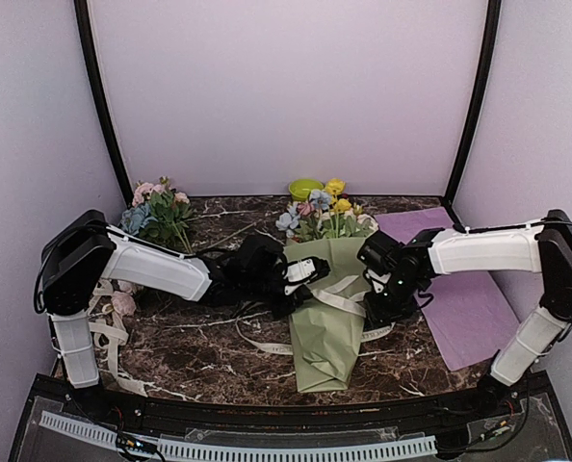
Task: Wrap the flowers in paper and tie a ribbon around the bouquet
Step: Cross the ribbon over the folded bouquet.
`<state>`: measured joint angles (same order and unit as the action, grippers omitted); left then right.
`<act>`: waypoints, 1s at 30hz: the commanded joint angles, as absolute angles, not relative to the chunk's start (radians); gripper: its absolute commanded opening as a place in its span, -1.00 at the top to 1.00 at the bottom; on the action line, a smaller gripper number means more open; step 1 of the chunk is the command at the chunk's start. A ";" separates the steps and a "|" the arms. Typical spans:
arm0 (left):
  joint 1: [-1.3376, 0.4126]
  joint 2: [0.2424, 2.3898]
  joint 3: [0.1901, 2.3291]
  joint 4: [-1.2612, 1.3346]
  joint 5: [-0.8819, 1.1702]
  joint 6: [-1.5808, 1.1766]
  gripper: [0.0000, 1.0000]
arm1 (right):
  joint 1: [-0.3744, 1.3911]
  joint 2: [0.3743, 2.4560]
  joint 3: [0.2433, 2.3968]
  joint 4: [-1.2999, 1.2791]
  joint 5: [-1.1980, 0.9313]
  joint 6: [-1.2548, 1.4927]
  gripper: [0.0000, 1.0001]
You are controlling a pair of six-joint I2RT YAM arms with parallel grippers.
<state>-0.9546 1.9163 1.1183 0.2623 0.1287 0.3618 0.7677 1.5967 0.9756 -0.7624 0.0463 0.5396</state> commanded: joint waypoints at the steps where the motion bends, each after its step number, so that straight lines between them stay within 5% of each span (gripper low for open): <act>1: -0.953 1.864 1.103 0.269 0.143 0.361 1.00 | 0.782 1.631 1.025 -0.721 0.073 0.479 0.03; 24: -0.950 1.863 1.109 0.249 0.141 0.392 1.00 | 0.784 1.669 1.107 -0.774 0.185 0.420 -0.03; 30: -0.948 1.858 1.106 0.245 0.138 0.391 1.00 | 0.782 1.674 1.138 -0.771 0.222 0.387 -0.18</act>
